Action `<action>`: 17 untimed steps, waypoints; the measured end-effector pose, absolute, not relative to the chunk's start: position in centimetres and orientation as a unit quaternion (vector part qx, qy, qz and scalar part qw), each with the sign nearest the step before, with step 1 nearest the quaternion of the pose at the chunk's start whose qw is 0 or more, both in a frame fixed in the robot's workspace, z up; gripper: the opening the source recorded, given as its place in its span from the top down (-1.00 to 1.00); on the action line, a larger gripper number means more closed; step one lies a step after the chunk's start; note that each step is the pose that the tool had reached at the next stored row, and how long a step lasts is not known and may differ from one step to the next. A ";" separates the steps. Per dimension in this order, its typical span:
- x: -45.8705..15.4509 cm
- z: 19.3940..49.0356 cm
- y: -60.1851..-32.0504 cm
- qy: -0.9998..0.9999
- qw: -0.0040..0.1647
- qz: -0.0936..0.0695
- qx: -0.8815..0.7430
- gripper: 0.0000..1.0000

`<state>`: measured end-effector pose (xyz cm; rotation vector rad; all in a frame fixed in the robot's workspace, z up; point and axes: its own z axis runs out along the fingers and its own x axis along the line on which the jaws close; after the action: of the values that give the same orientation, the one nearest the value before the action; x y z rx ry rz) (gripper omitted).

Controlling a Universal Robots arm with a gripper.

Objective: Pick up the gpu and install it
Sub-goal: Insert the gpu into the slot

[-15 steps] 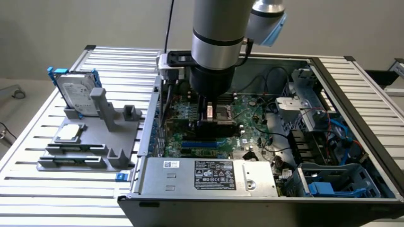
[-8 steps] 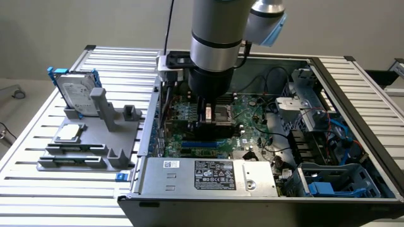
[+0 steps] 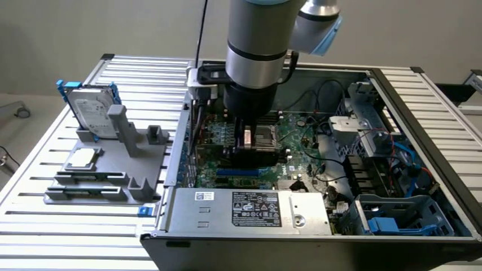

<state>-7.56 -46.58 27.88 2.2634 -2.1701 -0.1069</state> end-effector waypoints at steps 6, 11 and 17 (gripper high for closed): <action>-7.6 27.6 -46.6 -0.692 0.003 -0.035 0.721 0.47; -7.6 27.4 -46.6 -0.692 0.005 -0.037 0.721 0.47; -7.6 27.0 -46.6 -0.692 0.007 -0.038 0.721 0.47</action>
<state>-7.60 -46.61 27.02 2.2559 -2.1636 -0.1195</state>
